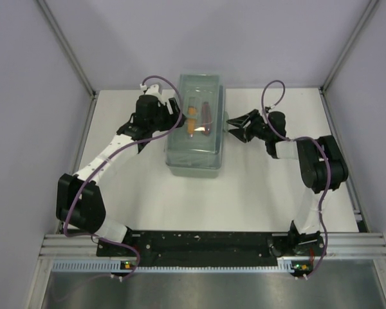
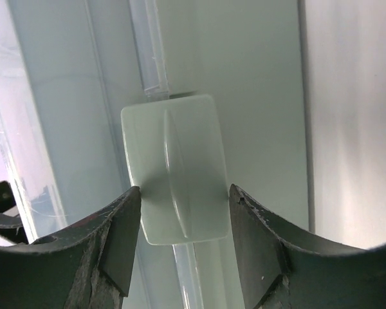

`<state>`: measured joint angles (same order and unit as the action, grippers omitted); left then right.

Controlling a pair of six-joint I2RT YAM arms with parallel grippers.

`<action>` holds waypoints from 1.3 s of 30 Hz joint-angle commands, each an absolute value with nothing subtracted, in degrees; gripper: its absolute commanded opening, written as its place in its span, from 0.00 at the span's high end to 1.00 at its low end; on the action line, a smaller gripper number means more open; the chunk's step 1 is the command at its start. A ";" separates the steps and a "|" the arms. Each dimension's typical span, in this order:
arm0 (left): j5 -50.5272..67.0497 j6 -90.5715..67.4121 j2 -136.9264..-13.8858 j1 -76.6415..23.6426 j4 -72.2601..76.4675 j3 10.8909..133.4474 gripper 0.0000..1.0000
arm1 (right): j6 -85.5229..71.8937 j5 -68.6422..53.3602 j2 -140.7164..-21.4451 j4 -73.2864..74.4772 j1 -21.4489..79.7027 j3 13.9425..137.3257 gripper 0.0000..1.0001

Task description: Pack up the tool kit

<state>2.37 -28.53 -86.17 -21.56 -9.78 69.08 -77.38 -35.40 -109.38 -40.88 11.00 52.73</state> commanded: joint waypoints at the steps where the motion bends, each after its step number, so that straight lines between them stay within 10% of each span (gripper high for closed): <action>1: 2.64 -26.81 -88.77 -21.80 -12.13 68.47 0.21 | -68.04 -35.69 -108.19 -26.03 13.01 55.28 0.46; 22: 1.84 -21.88 -84.99 -17.15 -19.43 85.51 0.13 | -36.84 -5.99 -96.68 16.34 10.90 71.98 0.44; 27: 0.61 -22.59 -84.37 -12.84 -18.90 84.29 0.13 | -33.23 -1.24 -97.82 18.98 10.90 73.21 0.63; 34: 2.80 -21.53 -95.34 -8.27 -20.92 87.01 0.57 | -27.78 2.11 -104.14 22.50 12.74 80.41 0.96; 39: 10.00 -20.66 -102.47 -8.00 -18.20 87.10 0.62 | -25.84 0.18 -109.94 22.33 16.25 85.07 0.98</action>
<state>3.57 -22.06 -98.10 -7.94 -19.90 85.95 -29.45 0.21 -106.28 21.93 12.75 80.18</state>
